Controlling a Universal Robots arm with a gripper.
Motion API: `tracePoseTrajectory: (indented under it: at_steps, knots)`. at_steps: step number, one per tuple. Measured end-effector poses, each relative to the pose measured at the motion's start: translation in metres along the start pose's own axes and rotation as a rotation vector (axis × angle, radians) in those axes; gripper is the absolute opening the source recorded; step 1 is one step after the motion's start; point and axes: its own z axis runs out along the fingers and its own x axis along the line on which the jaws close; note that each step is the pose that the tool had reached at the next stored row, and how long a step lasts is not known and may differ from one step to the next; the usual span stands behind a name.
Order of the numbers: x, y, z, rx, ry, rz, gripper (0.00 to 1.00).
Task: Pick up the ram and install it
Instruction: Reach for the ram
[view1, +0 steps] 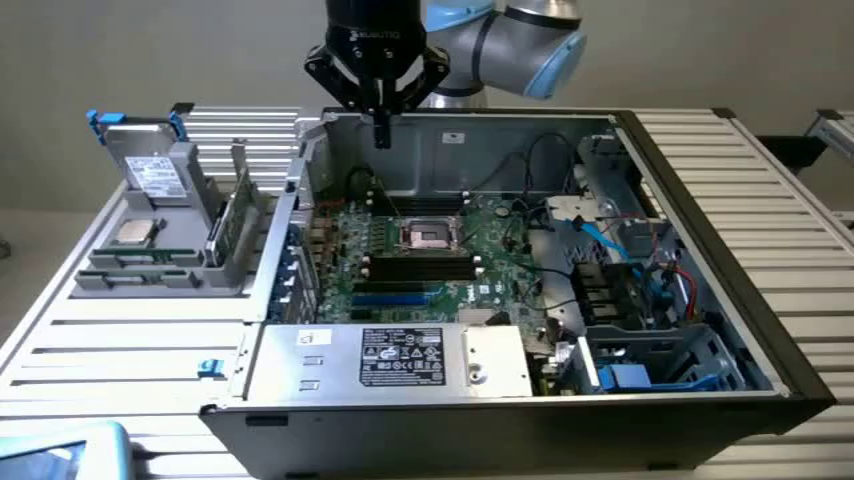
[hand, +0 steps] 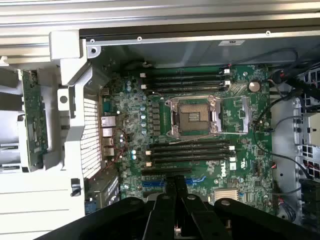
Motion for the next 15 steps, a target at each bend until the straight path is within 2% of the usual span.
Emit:
tracePoseTrajectory:
  at_steps: [15]
  knots:
    - [0.0016, -0.0001, -0.0001, 0.0002, 0.0001, 0.0, 0.11]
